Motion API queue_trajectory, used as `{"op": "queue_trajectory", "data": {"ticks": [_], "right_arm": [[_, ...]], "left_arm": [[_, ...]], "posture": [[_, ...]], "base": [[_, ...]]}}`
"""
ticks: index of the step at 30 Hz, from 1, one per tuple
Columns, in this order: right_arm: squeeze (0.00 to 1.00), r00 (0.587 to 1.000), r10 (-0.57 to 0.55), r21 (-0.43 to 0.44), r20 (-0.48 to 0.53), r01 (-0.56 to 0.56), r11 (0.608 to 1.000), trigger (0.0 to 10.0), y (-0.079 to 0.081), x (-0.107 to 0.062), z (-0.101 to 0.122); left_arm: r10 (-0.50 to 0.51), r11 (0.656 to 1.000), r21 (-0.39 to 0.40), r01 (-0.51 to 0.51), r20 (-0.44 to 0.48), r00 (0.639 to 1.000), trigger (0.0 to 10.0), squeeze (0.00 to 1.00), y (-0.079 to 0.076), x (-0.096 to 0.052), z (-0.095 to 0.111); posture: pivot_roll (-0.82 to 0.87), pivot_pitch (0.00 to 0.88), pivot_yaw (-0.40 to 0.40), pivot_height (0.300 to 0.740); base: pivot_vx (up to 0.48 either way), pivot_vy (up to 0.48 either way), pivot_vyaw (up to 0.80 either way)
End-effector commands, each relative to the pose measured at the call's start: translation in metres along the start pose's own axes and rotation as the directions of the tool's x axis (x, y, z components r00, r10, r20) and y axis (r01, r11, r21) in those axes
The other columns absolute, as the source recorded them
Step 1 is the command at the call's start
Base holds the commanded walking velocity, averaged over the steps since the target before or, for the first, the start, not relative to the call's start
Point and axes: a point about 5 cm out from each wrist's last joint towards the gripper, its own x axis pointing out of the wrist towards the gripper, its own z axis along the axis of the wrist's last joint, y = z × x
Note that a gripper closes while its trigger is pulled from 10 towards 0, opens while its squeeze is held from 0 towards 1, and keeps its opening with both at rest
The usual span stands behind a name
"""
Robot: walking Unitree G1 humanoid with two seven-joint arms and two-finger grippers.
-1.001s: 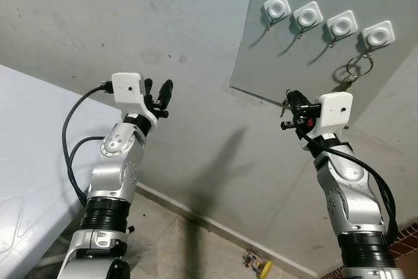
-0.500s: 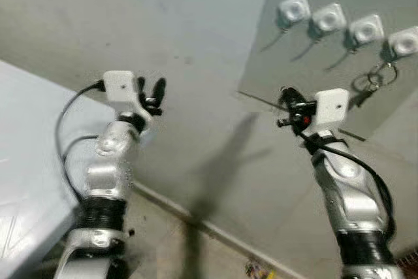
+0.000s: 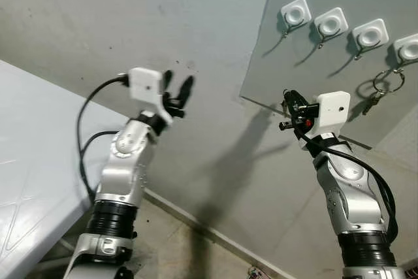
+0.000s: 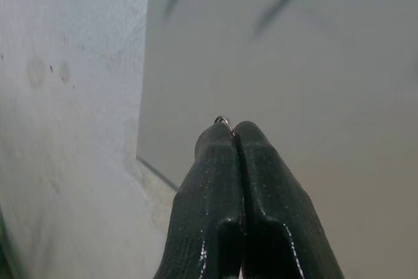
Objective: Hang keys on a hook
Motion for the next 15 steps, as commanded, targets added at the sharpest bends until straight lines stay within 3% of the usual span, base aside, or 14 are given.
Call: {"op": "queue_trajectory", "data": {"ticks": [1,10,15], "right_arm": [[0.00,0.998,0.019,0.001,0.059,-0.019,1.000,10.0,0.001,0.006,0.016],[0.00,0.987,0.092,0.007,0.131,-0.094,0.996,10.0,0.012,0.023,0.039],[0.00,0.971,0.168,0.018,0.170,-0.174,0.985,10.0,0.024,0.032,0.050]], "left_arm": [[-0.050,0.998,0.032,0.049,0.023,0.998,10.0,0.00,-0.008,0.005,0.009],[-0.123,0.991,0.051,0.121,0.045,0.991,10.0,0.00,-0.018,0.012,0.021],[-0.142,0.989,0.051,0.138,0.092,0.986,10.0,0.00,-0.020,0.015,0.038]], "posture": [[-0.13,0.000,-0.073,0.724],[-0.15,0.008,-0.052,0.724],[-0.15,0.017,-0.048,0.724]], "base": [[0.000,0.000,0.00],[0.000,0.000,0.00],[0.000,0.000,0.00]]}}
